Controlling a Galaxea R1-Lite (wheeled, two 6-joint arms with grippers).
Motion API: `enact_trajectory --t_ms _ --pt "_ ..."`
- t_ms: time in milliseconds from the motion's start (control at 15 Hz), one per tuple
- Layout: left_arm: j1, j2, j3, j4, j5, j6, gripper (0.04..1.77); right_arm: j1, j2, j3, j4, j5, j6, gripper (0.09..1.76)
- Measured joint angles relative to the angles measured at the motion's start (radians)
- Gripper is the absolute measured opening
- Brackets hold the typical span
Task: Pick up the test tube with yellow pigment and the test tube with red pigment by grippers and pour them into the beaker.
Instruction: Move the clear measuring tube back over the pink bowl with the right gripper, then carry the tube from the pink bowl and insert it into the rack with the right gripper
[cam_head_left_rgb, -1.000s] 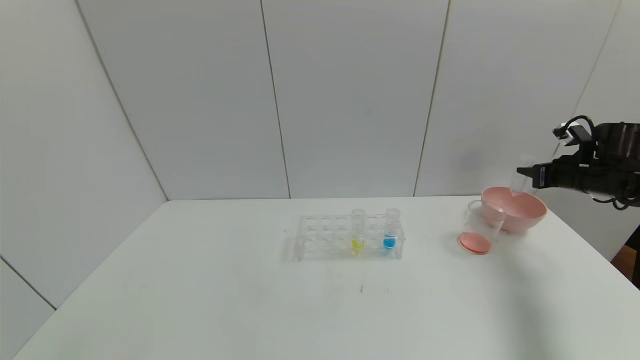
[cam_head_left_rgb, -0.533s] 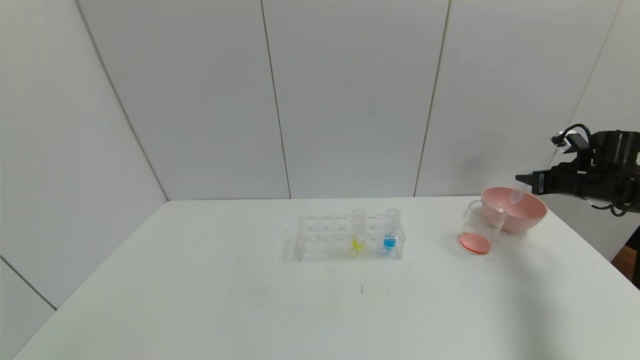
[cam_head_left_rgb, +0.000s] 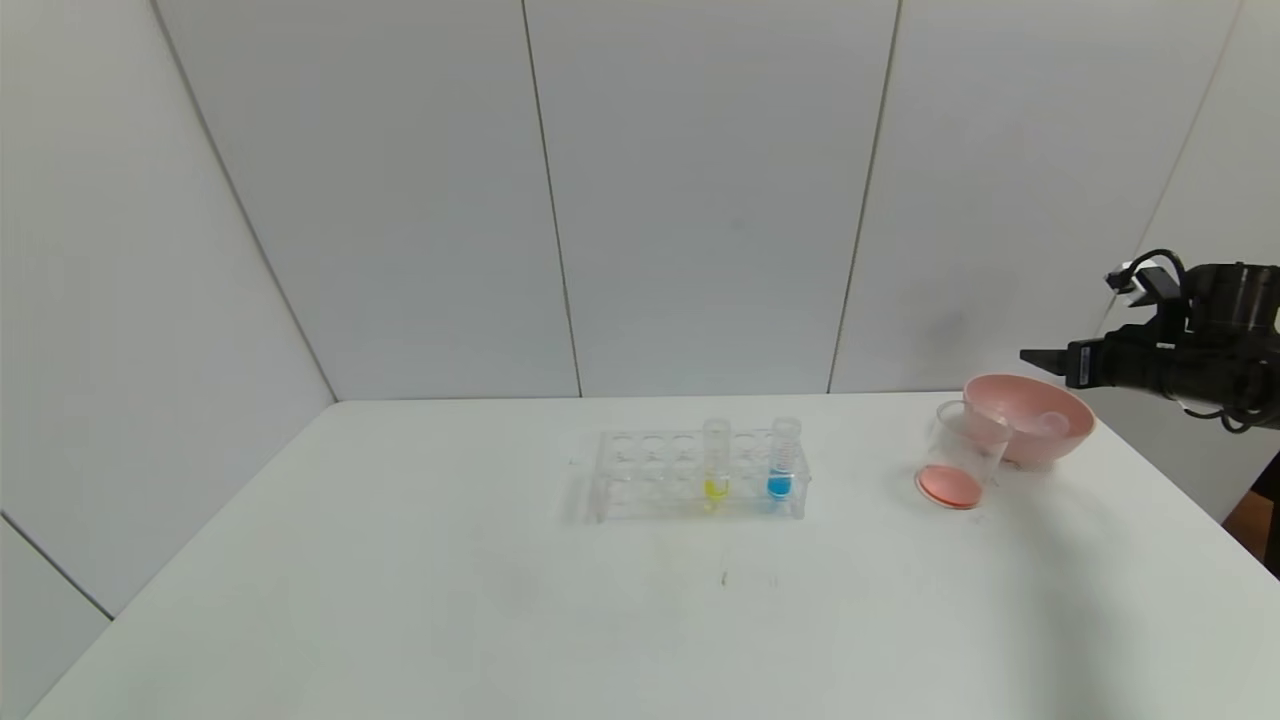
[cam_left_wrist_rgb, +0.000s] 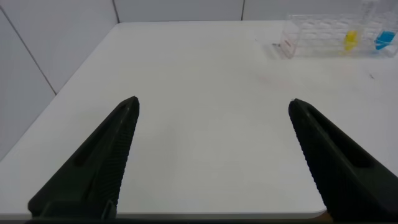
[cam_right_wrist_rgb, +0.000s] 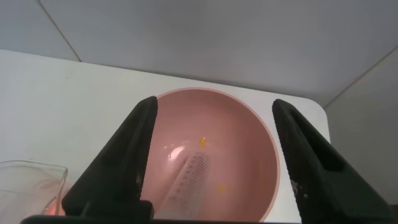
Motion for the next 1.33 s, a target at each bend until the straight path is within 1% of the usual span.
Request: enact_trajectory --t_ms 267,667,800,1000,1133,1267,1333 --pt "0.0 0.0 0.0 0.0 0.0 0.0 1.72 -0.002 0.003 0.001 -0.008 0.0 0.001 1.49" --pt "0.0 0.0 0.0 0.0 0.0 0.0 1.72 0.004 -0.047 0.049 -0.008 -0.009 0.0 1.6" --pt "0.0 0.0 0.0 0.0 0.0 0.0 1.72 0.023 -0.095 0.089 -0.003 -0.063 0.006 1.63" --pt "0.0 0.0 0.0 0.0 0.0 0.0 1.72 0.078 -0.194 0.18 -0.005 -0.143 0.045 1.65" --pt "0.0 0.0 0.0 0.0 0.0 0.0 1.72 0.131 -0.266 0.243 -0.011 -0.23 0.078 1.67" --pt "0.0 0.0 0.0 0.0 0.0 0.0 1.72 0.203 -0.338 0.292 -0.005 -0.317 0.164 1.68" --pt "0.0 0.0 0.0 0.0 0.0 0.0 1.72 0.241 -0.373 0.317 0.006 -0.369 0.182 1.68"
